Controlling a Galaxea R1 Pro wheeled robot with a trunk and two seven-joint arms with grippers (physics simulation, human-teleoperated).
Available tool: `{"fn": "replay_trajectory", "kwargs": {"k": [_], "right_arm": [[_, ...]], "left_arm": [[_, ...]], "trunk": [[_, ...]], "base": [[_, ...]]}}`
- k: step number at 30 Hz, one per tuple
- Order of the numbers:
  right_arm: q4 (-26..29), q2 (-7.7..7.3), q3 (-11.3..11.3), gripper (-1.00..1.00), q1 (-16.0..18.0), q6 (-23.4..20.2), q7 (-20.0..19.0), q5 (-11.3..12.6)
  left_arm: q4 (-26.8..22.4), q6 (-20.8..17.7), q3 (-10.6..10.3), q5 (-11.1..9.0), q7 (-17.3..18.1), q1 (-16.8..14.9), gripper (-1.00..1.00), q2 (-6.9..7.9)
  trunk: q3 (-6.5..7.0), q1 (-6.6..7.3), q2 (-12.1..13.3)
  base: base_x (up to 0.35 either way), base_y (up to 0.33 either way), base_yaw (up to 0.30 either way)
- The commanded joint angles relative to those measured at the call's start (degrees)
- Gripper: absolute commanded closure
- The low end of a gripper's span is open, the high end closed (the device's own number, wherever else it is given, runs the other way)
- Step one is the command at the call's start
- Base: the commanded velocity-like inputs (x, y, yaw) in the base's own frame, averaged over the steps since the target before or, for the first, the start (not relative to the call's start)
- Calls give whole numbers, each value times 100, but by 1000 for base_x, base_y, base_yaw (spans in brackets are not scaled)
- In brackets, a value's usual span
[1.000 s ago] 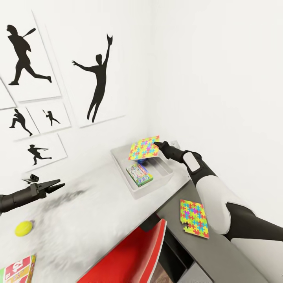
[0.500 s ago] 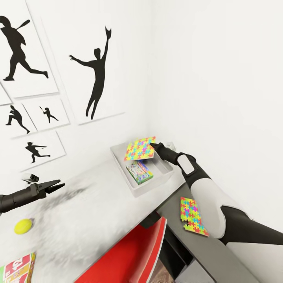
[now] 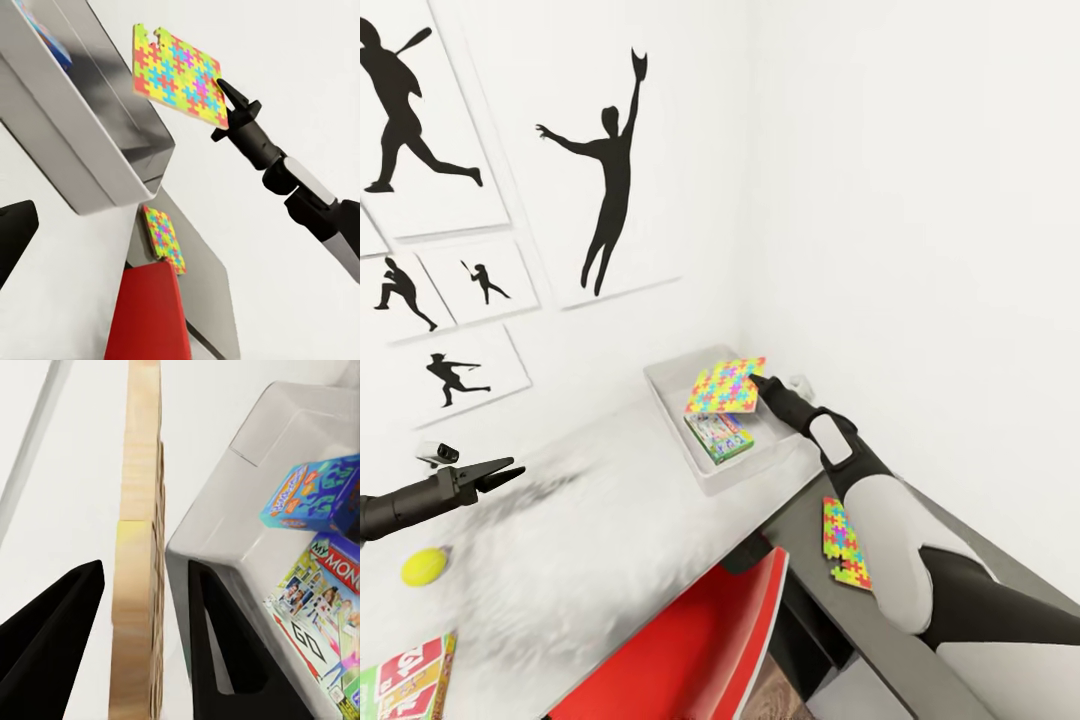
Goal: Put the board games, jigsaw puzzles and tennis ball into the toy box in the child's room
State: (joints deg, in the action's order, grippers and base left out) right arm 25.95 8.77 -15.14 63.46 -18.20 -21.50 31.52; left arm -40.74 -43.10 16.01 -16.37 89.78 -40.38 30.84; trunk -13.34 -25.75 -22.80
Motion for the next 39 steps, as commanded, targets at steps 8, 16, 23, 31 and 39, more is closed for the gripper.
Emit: {"fn": "replay_trajectory", "kwargs": {"k": [8, 16, 23, 31, 39], "right_arm": [[7, 17, -46, 100, -17, 63, -12, 152], [7, 16, -57, 100, 12, 66, -10, 164], [7, 17, -61, 100, 45, 57, 20, 167], [8, -13, -220, 100, 52, 62, 310, 335], [66, 7, -274, 100, 59, 64, 430, 385]], "left_arm": [[1, -55, -1, 2, 22, -3, -100, 1], [3, -49, -4, 2, 22, -3, -100, 1], [2, -49, -2, 2, 22, 3, -100, 1], [4, -49, -1, 2, 22, 4, -100, 1], [0, -47, -1, 2, 22, 4, -100, 1]], "trunk": [[-87, -3, -12], [-162, -3, -12], [-229, -3, -12], [-304, -3, -12], [-380, -3, -12]], "base": [[0, 0, 65], [0, 0, 65], [0, 0, 65], [0, 0, 31], [0, 0, 2]]}}
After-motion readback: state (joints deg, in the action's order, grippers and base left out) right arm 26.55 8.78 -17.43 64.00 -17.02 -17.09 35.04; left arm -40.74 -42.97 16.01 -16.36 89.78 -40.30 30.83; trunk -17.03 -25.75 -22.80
